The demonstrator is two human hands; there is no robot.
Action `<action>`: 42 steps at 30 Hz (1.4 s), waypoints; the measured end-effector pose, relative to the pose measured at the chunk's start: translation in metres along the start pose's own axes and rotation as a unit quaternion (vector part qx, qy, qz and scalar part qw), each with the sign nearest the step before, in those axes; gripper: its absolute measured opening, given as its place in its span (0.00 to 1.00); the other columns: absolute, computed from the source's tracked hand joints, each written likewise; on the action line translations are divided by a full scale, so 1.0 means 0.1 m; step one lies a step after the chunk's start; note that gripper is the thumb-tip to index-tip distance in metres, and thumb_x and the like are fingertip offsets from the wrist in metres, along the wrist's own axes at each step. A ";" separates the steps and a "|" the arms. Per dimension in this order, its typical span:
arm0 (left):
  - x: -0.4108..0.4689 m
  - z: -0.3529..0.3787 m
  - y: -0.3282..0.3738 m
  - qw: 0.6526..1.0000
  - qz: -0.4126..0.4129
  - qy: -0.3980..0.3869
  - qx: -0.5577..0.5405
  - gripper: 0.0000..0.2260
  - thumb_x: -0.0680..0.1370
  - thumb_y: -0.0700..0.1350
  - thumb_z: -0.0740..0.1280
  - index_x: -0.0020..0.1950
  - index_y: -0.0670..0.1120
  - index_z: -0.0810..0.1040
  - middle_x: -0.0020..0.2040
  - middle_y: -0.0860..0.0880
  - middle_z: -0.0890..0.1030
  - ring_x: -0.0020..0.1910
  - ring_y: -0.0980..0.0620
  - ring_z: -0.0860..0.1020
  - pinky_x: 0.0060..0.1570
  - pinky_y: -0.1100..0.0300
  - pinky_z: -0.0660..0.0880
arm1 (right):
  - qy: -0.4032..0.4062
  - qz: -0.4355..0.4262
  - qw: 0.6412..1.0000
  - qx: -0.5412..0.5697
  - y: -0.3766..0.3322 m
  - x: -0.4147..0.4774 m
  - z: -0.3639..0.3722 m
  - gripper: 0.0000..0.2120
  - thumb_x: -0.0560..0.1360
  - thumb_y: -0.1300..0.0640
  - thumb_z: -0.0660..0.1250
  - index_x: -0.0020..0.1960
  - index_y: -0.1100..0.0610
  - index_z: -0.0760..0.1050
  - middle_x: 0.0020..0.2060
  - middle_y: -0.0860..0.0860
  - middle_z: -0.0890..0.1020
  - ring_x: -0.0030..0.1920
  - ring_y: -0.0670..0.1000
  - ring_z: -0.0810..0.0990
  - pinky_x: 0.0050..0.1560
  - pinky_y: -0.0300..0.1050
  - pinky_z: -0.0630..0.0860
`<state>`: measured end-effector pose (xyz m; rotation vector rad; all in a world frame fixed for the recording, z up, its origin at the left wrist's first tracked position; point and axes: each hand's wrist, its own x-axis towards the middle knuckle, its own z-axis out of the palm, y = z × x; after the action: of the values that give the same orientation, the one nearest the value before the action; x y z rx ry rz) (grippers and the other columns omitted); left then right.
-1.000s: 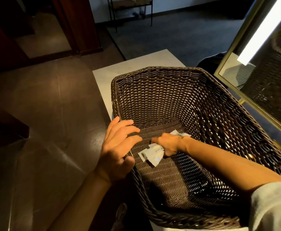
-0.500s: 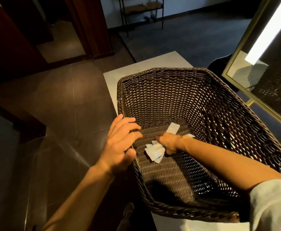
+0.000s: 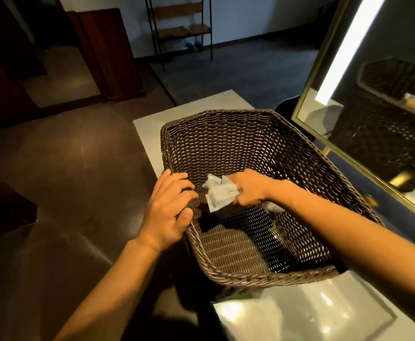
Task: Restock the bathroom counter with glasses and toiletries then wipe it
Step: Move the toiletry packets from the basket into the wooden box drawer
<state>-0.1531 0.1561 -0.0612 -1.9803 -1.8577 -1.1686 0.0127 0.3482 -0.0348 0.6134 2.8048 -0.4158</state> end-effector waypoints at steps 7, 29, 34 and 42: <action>-0.01 -0.08 -0.01 0.994 0.039 0.019 0.105 0.40 0.83 0.62 0.38 0.42 0.37 0.82 0.41 0.41 0.80 0.49 0.41 0.79 0.69 0.42 0.68 | 0.161 0.223 0.961 -0.012 -0.41 -1.50 -0.58 0.09 0.73 0.51 0.68 0.48 0.49 0.69 0.50 0.54 0.83 0.52 0.60 0.81 0.46 0.47 0.70; 0.01 -0.40 0.33 0.992 0.011 -0.069 0.103 0.28 0.79 0.65 0.55 0.51 0.45 0.84 0.53 0.47 0.82 0.58 0.44 0.78 0.70 0.42 0.66 | 0.394 0.367 0.817 0.206 -0.83 -2.34 0.30 0.15 0.71 0.58 0.70 0.58 0.56 0.77 0.52 0.54 0.84 0.52 0.56 0.81 0.50 0.47 0.76; 0.14 -0.35 1.10 0.993 0.085 -0.063 0.042 0.19 0.79 0.59 0.63 0.57 0.46 0.83 0.56 0.48 0.83 0.58 0.46 0.79 0.65 0.46 0.72 | 0.366 0.391 0.820 0.202 -0.73 -2.78 0.47 0.18 0.73 0.56 0.71 0.62 0.53 0.76 0.56 0.53 0.83 0.55 0.56 0.81 0.50 0.45 0.72; -0.01 0.58 2.76 0.949 0.208 -0.234 -0.034 0.19 0.79 0.57 0.61 0.62 0.47 0.80 0.55 0.49 0.83 0.56 0.47 0.80 0.56 0.51 0.77 | 0.310 0.458 0.807 0.206 -0.32 -4.10 0.94 0.13 0.76 0.55 0.68 0.60 0.53 0.75 0.56 0.54 0.82 0.55 0.56 0.80 0.54 0.52 0.77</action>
<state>0.1213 0.1357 0.0010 -2.6951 -1.4555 -0.6898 0.3768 0.1385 0.0042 2.4132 2.4423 -0.6858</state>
